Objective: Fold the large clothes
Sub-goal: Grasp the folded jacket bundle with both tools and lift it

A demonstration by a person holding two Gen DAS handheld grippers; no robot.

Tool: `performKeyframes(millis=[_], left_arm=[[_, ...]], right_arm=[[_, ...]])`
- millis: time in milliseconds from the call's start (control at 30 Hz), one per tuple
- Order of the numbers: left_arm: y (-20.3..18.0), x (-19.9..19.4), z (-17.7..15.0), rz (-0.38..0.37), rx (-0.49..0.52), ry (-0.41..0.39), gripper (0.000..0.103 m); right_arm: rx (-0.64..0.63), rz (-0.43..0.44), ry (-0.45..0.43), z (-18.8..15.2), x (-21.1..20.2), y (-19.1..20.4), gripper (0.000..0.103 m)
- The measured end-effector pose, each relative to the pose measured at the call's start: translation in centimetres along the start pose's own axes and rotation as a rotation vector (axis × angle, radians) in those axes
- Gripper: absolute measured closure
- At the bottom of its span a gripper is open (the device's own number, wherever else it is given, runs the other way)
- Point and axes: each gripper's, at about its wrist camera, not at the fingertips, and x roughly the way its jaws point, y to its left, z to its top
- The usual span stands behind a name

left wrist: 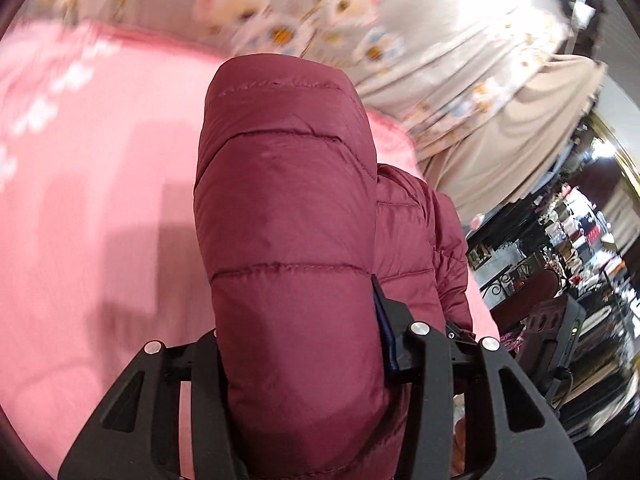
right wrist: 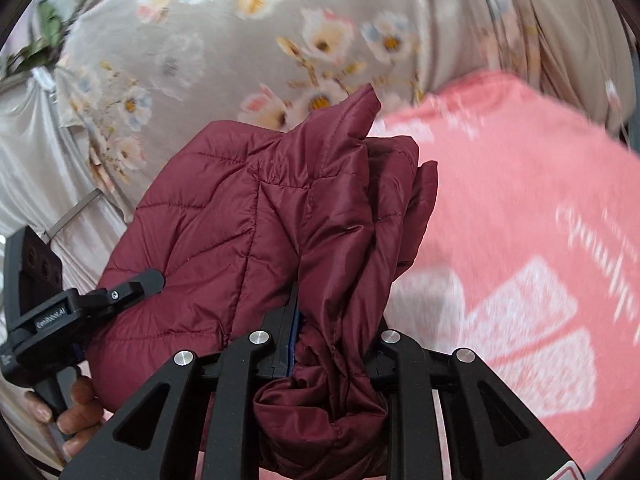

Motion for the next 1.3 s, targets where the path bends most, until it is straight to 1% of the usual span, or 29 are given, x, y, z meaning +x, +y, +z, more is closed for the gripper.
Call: performKeyframes(millis=[133, 233, 400, 633, 800, 900, 1000, 1067, 1133, 1300], left_arm=[[-2.0, -3.6, 1.9, -0.015, 0.076, -0.106, 0.061], [-3.2, -6.0, 3.3, -0.021, 0.124, -0.183, 0.061], [-4.5, -9.8, 4.9, -0.024, 0.186, -0.298, 0.06], [-3.1, -15.2, 6.0, -0.046, 0.237, -0.424, 0.06], [-2.0, -18.0, 7.3, -0.063, 0.278, -0.521, 0.06], [-0.8, -19.4, 8.0, -0.069, 0.298, -0.566, 0.06], [0.7, -19.9, 9.0, -0.068, 0.299, -0.589, 0.059], [2.0, -20.0, 9.6, -0.063, 0.289, -0.596, 0.059], [3.5, -19.5, 10.2, -0.056, 0.274, -0.593, 0.059], [7.6, -16.7, 11.6, -0.017, 0.236, -0.544, 0.058]], right_arm=[[-0.109, -0.012, -0.113, 2.5, -1.8, 3.1, 0.083], [-0.173, -0.007, -0.184, 4.1, -3.0, 4.9, 0.083], [-0.259, 0.025, -0.271, 6.2, -4.4, 7.7, 0.083], [-0.37, 0.095, -0.39, 8.3, -5.7, 12.6, 0.083], [-0.422, 0.144, -0.455, 9.4, -5.4, 15.7, 0.083], [-0.433, 0.17, -0.47, 10.0, -4.3, 17.1, 0.083], [-0.429, 0.202, -0.461, 10.4, -2.0, 18.0, 0.083], [-0.433, 0.204, -0.449, 10.4, -0.3, 18.5, 0.083], [-0.425, 0.207, -0.42, 10.3, 1.9, 18.6, 0.083], [-0.388, 0.201, -0.331, 9.5, 8.0, 18.1, 0.083]])
